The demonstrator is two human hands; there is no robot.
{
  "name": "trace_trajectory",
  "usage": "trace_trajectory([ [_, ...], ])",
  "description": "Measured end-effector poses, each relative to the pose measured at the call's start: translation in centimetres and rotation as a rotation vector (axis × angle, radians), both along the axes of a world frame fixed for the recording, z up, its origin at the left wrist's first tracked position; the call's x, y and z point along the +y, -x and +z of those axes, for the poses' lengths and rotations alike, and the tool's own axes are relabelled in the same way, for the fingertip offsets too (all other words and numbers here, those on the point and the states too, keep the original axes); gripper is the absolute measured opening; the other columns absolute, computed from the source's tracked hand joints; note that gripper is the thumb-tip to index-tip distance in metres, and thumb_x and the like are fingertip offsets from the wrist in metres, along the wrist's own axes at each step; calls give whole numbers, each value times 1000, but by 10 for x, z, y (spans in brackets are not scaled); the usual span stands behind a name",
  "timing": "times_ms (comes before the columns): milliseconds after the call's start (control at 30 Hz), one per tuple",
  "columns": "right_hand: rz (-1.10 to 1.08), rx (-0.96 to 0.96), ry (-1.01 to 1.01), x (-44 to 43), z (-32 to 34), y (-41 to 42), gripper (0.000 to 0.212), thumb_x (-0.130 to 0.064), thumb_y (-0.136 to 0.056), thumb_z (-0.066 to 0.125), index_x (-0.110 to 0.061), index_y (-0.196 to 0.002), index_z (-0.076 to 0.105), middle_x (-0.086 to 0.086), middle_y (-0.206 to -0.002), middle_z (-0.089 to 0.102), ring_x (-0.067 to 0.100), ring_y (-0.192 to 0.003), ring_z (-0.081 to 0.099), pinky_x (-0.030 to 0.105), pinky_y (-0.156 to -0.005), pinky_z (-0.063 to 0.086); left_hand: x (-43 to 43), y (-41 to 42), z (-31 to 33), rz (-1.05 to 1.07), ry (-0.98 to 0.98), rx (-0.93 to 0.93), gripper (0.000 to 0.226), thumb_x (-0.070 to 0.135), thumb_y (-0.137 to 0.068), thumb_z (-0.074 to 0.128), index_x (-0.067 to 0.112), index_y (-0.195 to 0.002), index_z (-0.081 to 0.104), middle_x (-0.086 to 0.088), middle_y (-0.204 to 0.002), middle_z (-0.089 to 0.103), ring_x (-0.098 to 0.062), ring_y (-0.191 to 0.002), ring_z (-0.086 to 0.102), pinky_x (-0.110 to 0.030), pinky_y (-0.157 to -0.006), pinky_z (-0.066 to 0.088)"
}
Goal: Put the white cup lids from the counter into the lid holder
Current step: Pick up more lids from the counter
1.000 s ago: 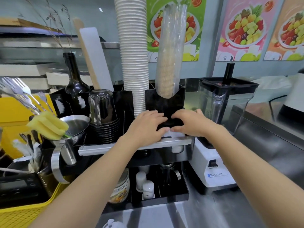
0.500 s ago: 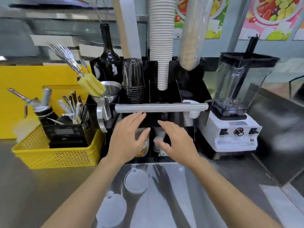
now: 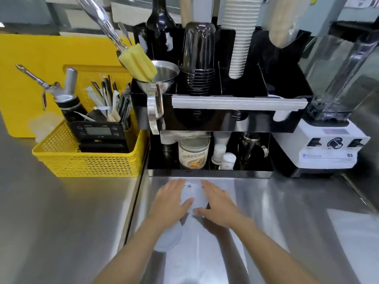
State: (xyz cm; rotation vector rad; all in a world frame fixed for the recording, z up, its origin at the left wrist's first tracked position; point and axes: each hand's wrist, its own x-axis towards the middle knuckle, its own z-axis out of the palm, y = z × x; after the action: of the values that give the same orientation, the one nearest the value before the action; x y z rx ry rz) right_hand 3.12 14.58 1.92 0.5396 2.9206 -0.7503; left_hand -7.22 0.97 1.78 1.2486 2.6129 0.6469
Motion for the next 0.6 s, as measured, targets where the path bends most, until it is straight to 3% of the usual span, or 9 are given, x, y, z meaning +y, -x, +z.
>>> trace_trajectory([
  [133,1,-20,28,-11,-16,8,87,-48,-82,57,-13,-147,11,3,-157,18,18,-142,18,35,-112,14,-1,1,-22,-2,61,-113,62,43,-90,49,17,-142,28,-4,-148,37,-21,-136,29,-32,-111,21],
  [300,-56,8,-29,-17,-24,18,74,-41,-85,54,-13,-144,19,9,-151,27,25,-137,25,38,-108,20,1,3,-30,42,18,-274,59,44,-88,50,26,-141,31,0,-142,47,-21,-128,42,-40,-107,34],
  [400,-79,34,-31,-16,-25,20,72,-42,-83,55,-15,-142,24,7,-145,35,26,-133,30,37,-104,23,4,0,-26,54,5,-337,57,40,-89,52,28,-140,32,-1,-140,48,-22,-126,43,-38,-105,36],
  [533,-108,137,21,-6,-9,15,80,-56,-68,46,-19,-138,33,3,-139,42,23,-129,33,33,-102,23,9,-2,-10,40,-61,-347,56,37,-89,53,26,-140,33,0,-144,43,-19,-129,39,-37,-108,34],
  [600,-105,235,18,2,9,12,72,-51,-72,55,-23,-135,37,-1,-135,45,21,-126,35,31,-100,25,14,-1,7,5,-123,-284,56,36,-89,54,27,-140,33,2,-144,44,-17,-132,36,-34,-110,31],
])
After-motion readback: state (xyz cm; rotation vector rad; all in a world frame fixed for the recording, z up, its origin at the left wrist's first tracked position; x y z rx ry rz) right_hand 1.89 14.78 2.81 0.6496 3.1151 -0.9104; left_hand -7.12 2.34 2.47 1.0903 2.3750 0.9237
